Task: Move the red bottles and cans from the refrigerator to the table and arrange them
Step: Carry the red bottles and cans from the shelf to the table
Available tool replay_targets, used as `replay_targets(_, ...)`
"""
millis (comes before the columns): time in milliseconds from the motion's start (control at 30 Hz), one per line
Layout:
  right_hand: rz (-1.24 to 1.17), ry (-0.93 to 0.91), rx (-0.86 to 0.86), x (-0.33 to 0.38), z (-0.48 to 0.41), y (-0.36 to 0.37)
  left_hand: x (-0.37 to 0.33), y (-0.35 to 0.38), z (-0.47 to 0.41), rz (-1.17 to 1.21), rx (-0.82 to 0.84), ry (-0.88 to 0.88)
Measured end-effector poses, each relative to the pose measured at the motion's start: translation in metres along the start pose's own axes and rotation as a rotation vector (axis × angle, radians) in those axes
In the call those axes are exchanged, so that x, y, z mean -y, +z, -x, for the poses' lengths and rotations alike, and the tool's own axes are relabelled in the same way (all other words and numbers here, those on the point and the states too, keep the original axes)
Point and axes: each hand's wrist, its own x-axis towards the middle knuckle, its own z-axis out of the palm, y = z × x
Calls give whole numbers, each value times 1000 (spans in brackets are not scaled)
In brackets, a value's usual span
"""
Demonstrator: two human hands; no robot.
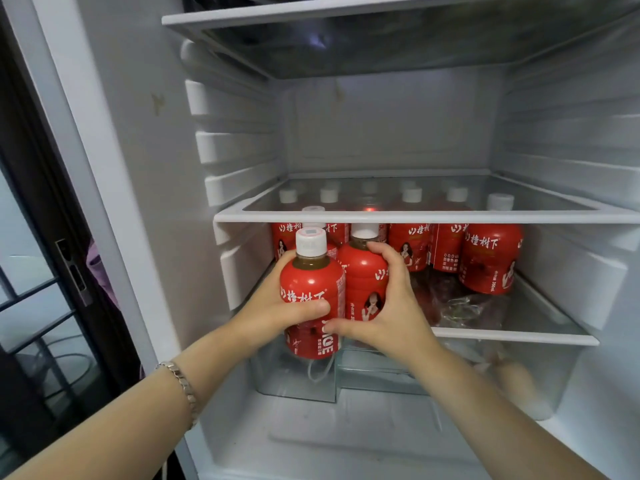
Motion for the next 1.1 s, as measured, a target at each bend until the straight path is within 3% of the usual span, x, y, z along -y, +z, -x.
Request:
replay_targets(167, -375, 193, -11, -3, -11, -6, 1, 1, 4, 76, -44, -18)
replay_targets(333, -384, 168, 174, -5, -26, -10, 9, 0, 6, 107, -89, -44)
replay_targets(1100, -403, 150, 119, 29, 23, -9, -16, 11, 61, 192, -155, -32)
